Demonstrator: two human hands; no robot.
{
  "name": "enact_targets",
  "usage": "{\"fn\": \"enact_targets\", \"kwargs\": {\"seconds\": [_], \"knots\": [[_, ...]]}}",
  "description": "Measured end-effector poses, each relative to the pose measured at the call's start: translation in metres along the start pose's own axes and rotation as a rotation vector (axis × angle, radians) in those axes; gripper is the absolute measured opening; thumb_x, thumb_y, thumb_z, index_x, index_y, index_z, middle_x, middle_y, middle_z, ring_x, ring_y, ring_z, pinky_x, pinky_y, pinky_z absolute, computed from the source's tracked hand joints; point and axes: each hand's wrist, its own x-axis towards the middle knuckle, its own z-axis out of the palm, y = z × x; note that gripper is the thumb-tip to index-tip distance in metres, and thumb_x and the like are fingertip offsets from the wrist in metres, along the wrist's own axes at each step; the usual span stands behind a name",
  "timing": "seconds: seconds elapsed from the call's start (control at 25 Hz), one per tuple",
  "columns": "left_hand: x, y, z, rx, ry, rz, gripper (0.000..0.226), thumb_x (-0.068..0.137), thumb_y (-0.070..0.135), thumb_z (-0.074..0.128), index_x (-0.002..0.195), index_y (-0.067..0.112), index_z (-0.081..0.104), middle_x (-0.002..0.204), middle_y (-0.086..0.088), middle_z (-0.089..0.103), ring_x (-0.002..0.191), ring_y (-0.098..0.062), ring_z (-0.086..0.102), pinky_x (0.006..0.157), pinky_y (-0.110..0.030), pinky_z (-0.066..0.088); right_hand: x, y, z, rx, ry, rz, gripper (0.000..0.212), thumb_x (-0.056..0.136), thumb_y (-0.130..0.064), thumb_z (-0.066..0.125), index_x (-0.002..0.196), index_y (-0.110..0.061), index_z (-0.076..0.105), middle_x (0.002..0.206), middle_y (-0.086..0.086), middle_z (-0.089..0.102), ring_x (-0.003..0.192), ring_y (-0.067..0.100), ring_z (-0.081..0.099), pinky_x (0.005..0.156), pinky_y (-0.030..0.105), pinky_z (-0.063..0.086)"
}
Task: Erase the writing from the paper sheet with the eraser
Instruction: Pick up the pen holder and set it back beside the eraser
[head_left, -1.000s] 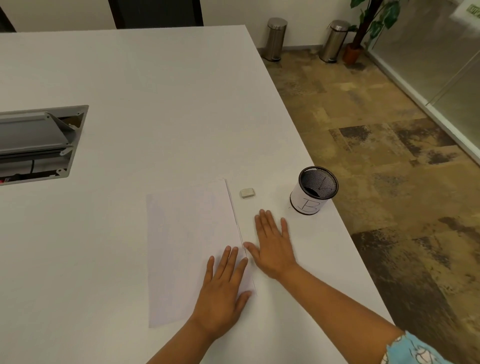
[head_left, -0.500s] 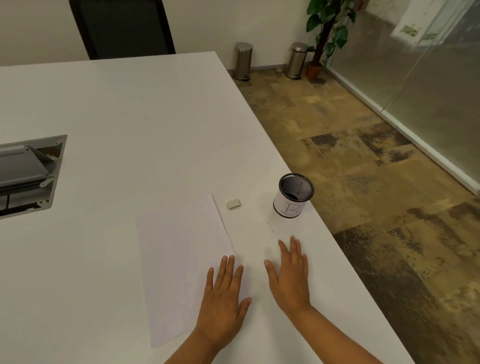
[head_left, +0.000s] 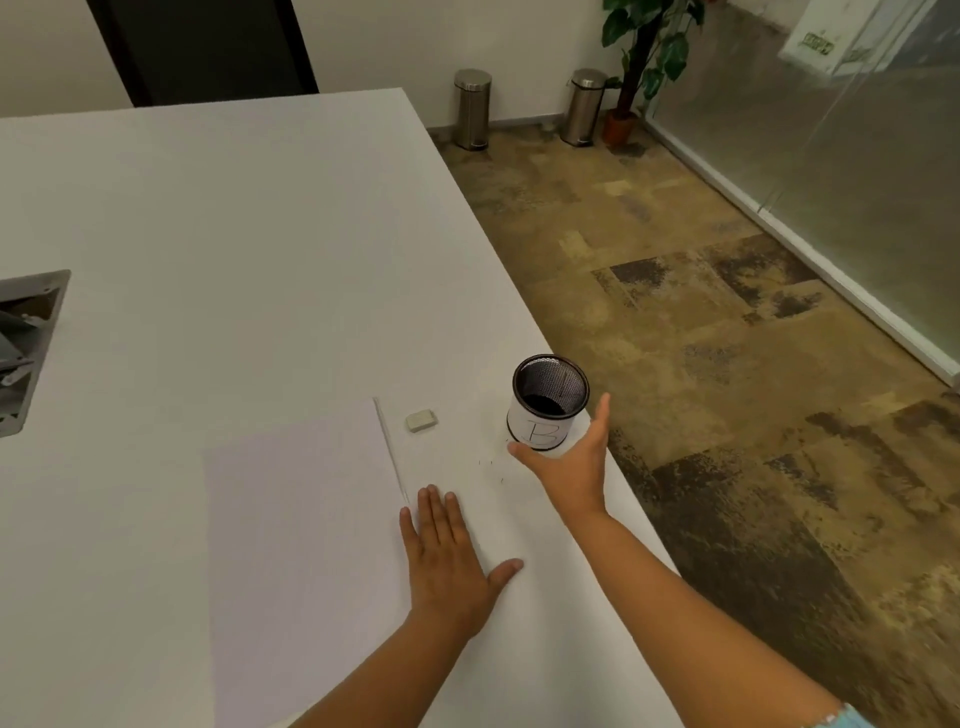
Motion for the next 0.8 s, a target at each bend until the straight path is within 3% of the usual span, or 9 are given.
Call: {"fn": "enact_targets", "kwargs": {"seconds": [0.08,0.16,0.32,0.48,0.52,0.6,0.72,0.8], "knots": [[0.019,0.016,-0.003,-0.033,-0.058,-0.077,0.128,0.064,0.093,0.009,0.130,-0.009,0.047,0.135,-0.032,0.045,0.130,-0.044,0.039,0.113,-0.052,0.003,0.022,0.006,0.001,0.023,-0.036,-0.029,0.129,0.050,-0.027,0.089,0.143,-0.025,-0.001,0.154,0.004,0.013,0.140,0.016,0.013,0.109,0.028,0.017],[0.034,0.030,-0.002,-0.036,-0.048,-0.150,0.135,0.058,0.097,0.008,0.134,-0.010,0.038,0.138,-0.033,0.040,0.130,-0.045,0.037,0.113,-0.049,0.001,0.037,0.012,0.001,0.057,-0.033,-0.075,0.129,0.048,-0.026,0.089,0.143,-0.025,0.002,0.151,0.004,0.021,0.136,0.011,0.020,0.109,0.027,0.021],[0.059,0.057,0.000,-0.055,0.020,-0.235,0.131,0.058,0.097,0.007,0.143,-0.002,0.007,0.152,-0.027,0.014,0.141,-0.036,0.003,0.111,-0.044,-0.010,0.064,0.014,0.003,0.093,-0.066,-0.163,0.121,0.046,-0.022,0.090,0.140,-0.026,0.015,0.137,0.002,0.041,0.126,0.012,0.039,0.104,0.025,0.034],[0.084,0.078,-0.001,-0.081,0.032,-0.175,0.126,0.059,0.094,-0.004,0.145,0.001,-0.006,0.154,-0.021,-0.008,0.141,-0.031,-0.017,0.112,-0.042,-0.014,0.083,0.008,-0.008,0.153,-0.016,-0.217,0.099,0.049,-0.016,0.088,0.129,-0.026,0.031,0.116,-0.018,0.047,0.106,-0.005,0.048,0.090,0.009,0.040],[0.091,0.085,-0.002,-0.094,0.018,-0.155,0.125,0.058,0.093,-0.005,0.145,0.003,-0.013,0.153,-0.018,-0.018,0.140,-0.029,-0.023,0.113,-0.040,-0.017,0.090,0.012,-0.019,0.183,0.035,-0.235,0.099,0.049,-0.015,0.088,0.129,-0.024,0.031,0.117,-0.020,0.045,0.106,-0.010,0.048,0.089,0.007,0.040],[0.106,0.098,-0.004,-0.104,0.005,-0.082,0.118,0.063,0.090,0.003,0.144,0.007,-0.020,0.150,-0.012,-0.028,0.139,-0.025,-0.029,0.113,-0.037,-0.020,0.103,0.024,-0.051,0.190,0.107,-0.249,0.101,0.050,-0.017,0.086,0.132,-0.022,0.028,0.124,-0.013,0.046,0.116,-0.004,0.046,0.096,0.017,0.042],[0.127,0.119,-0.005,-0.096,-0.059,0.206,0.102,0.080,0.077,0.020,0.148,0.010,-0.012,0.154,-0.006,-0.022,0.140,-0.018,-0.026,0.117,-0.036,-0.012,0.118,0.050,-0.098,-0.044,0.086,-0.165,0.105,0.051,-0.021,0.088,0.133,-0.031,0.024,0.135,0.007,0.043,0.125,0.020,0.042,0.103,0.038,0.041],[0.133,0.126,-0.010,-0.160,-0.022,0.386,0.087,0.087,0.068,0.021,0.150,0.012,-0.001,0.155,0.000,-0.014,0.140,-0.012,-0.021,0.119,-0.036,-0.003,0.122,0.070,-0.115,-0.183,0.015,-0.081,0.104,0.053,-0.018,0.087,0.135,-0.028,0.025,0.135,0.009,0.045,0.125,0.024,0.043,0.102,0.033,0.037]]}}
